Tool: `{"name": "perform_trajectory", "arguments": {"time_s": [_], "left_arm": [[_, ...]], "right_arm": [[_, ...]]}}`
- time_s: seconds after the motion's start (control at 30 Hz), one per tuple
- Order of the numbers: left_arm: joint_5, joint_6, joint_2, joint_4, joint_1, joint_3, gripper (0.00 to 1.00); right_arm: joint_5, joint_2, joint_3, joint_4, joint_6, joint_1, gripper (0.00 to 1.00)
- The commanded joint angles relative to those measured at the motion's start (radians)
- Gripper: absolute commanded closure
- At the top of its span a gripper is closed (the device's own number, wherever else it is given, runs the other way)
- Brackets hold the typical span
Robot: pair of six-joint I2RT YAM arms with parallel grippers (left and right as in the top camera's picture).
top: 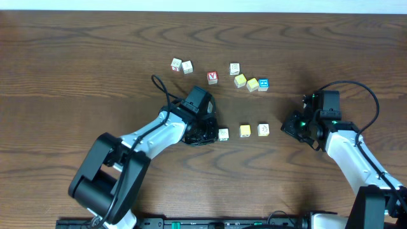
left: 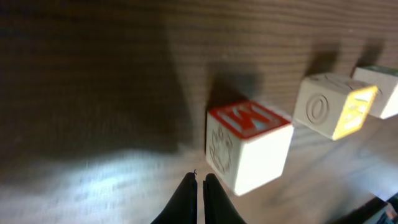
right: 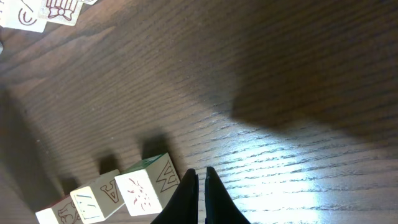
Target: Lift 3 blocks
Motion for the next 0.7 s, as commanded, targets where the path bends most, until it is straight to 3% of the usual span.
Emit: {"name": "perform_trajectory", "arguments": {"time_s": [0.0,0.53,0.67], "left_arm": [[-0.012,-0.009,0.035,0.011,0.000,-0.014,0.93],[-0.013,-0.009,0.036,0.072,0.000,-0.014,0.92],[-0.013,-0.009,0.036,0.077,0.000,-0.014,0.93]], "right_arm": [[-0.008,-0.001,-0.007,0.002,0.010,0.027,0.96],[0.056,-0.001,-0.007,0.026,0.011,0.127,0.97],[0.150,-0.001,-0.007,-0.005,0.011,0.126,0.97]]}}
